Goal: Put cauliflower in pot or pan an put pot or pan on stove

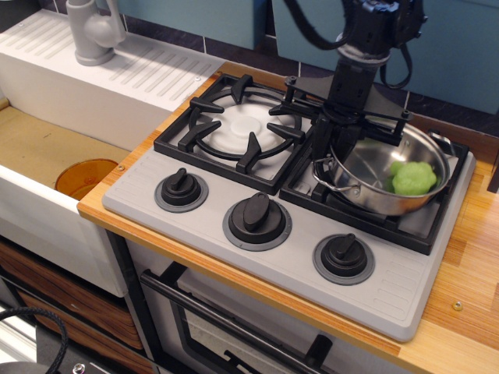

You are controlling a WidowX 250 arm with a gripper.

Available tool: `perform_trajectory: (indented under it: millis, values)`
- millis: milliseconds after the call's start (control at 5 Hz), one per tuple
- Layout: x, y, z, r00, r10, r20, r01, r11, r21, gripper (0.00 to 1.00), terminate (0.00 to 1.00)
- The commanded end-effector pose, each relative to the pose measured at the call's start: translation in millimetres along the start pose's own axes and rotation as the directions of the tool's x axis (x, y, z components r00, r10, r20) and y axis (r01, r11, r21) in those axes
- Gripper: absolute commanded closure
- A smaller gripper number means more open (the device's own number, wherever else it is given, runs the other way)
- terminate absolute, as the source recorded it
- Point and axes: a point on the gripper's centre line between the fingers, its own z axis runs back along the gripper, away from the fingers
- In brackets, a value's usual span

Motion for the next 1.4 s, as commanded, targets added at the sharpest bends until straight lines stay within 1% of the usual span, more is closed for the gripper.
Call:
perform_trajectory:
  millis: [0,200,600,800,1000,1200]
  values:
    - [22.7,31.9,36.3,0.998,-0.042,0.054,0.043,0.999,-0.013,1.00,0.00]
    - [33.1,56.9,30.0,0.996,-0.080,0.051,0.081,0.996,-0.026,1.00,0.00]
    - [44.7,100.5,21.9,0.992,-0.118,0.036,0.119,0.992,-0.037,1.00,0.00]
    - [50.0,116.8,13.8,0.991,-0.127,0.038,0.129,0.991,-0.044,1.00,0.00]
    - [57.0,130.9,-5.0,0.989,-0.136,0.053,0.139,0.988,-0.069,1.00,0.00]
    - [61.7,136.3,-24.4,0.988,-0.137,0.074,0.143,0.986,-0.086,1.00,0.00]
